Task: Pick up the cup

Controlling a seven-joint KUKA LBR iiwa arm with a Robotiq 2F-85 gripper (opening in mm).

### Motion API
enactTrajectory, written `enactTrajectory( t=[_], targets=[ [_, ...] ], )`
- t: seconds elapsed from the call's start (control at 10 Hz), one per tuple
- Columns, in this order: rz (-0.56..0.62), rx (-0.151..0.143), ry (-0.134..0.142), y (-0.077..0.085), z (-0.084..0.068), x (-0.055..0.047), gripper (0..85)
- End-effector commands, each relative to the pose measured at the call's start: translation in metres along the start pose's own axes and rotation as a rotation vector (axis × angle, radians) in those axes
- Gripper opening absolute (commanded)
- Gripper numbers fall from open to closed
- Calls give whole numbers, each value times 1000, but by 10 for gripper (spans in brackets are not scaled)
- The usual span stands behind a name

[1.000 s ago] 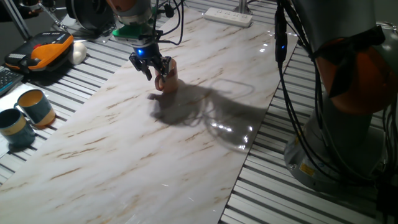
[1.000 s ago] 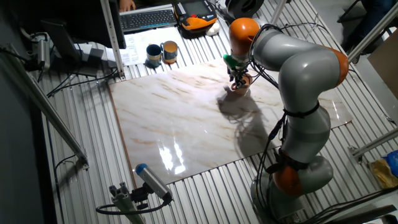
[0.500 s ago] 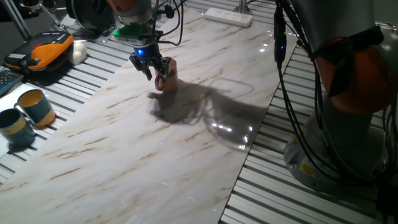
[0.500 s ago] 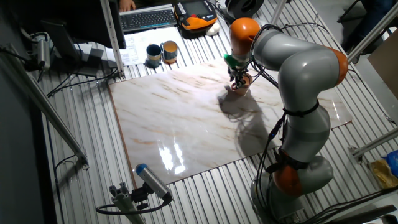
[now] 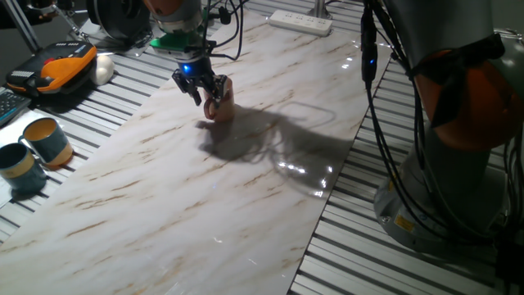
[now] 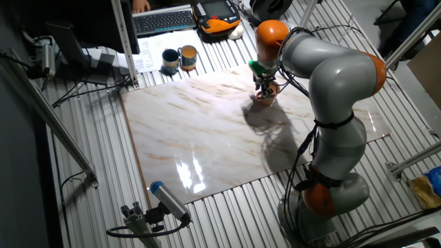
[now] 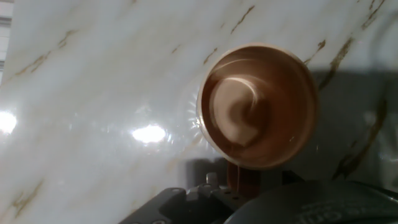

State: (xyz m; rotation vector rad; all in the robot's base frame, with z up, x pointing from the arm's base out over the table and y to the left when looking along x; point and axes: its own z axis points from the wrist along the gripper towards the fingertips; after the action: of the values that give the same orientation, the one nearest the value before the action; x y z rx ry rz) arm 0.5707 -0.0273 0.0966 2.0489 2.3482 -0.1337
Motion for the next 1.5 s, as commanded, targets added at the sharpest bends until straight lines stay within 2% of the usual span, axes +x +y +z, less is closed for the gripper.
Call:
enactTrajectory(
  t=[0.0, 0.6, 0.7, 1.4],
  targets=[
    [-1, -1, 1, 0, 0, 0, 510],
    [-10, -4, 1, -1, 1, 0, 510],
    [-12, -5, 2, -1, 1, -1, 340],
    [-16, -10, 6, -2, 2, -2, 340]
  ],
)
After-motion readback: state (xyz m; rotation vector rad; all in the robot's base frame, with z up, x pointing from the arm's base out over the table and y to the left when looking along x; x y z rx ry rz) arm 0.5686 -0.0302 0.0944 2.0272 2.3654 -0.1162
